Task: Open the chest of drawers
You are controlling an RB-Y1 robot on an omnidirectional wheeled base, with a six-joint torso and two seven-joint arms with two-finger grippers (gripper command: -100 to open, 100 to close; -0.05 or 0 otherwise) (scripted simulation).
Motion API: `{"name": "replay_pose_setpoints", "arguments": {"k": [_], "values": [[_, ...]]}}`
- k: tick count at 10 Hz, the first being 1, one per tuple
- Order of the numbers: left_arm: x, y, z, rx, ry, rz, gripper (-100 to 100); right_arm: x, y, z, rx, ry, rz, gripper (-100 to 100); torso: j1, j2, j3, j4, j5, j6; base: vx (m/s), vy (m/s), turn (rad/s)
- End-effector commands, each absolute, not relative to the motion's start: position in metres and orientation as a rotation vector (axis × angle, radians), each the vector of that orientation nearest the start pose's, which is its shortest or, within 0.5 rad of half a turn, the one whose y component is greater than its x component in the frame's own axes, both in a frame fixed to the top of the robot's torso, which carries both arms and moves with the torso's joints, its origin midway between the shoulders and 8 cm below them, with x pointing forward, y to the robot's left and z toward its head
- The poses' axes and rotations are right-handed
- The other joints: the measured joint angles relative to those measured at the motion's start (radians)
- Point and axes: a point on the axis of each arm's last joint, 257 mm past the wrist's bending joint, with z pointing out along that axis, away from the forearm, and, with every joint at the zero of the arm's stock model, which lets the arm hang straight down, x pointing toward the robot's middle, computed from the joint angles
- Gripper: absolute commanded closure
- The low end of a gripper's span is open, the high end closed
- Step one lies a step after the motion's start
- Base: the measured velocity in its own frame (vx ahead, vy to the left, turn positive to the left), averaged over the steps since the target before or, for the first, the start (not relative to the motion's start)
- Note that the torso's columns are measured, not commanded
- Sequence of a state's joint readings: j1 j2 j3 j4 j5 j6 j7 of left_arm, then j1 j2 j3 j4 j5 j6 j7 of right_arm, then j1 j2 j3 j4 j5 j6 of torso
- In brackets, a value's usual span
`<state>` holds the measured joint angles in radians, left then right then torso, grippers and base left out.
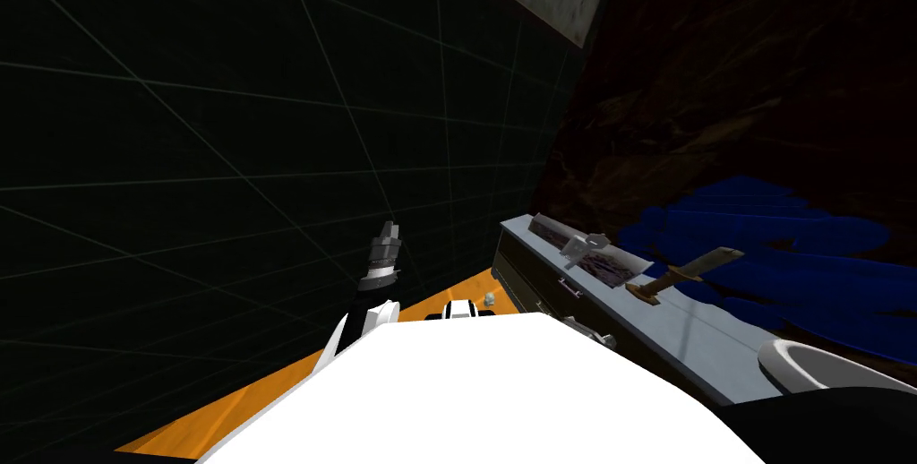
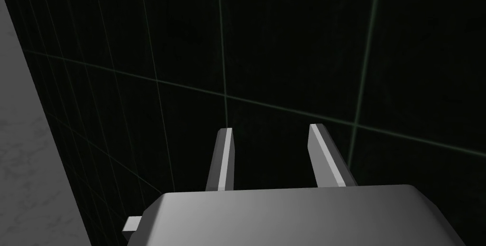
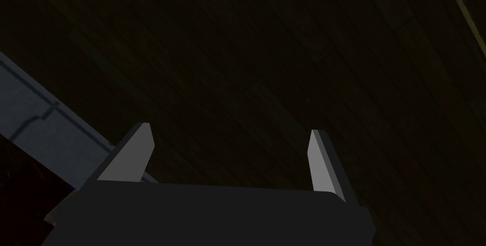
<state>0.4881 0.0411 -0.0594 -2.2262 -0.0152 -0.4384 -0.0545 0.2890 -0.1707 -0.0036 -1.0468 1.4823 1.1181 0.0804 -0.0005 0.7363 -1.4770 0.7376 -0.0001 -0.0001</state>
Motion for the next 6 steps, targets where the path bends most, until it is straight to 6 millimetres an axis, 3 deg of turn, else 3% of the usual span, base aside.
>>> {"name": "replay_pose_setpoints", "arguments": {"k": [1, 6], "values": [[0.368, 0.256, -0.010, -0.686, 0.747, -1.281, 0, 0.147, -0.559, -0.431, 0.446, 1.978, -1.647, -100, 0.000, 0.001, 0.000, 0.000, 0.000, 0.000, 0.053, -0.038, 0.106], [0.368, 0.256, -0.010, -0.686, 0.747, -1.281, 0, 0.143, -0.555, -0.408, 0.322, 1.895, -1.809, -100, 0.001, 0.002, 0.001, 0.000, 0.000, 0.000, 0.036, -0.028, 0.047]]}}
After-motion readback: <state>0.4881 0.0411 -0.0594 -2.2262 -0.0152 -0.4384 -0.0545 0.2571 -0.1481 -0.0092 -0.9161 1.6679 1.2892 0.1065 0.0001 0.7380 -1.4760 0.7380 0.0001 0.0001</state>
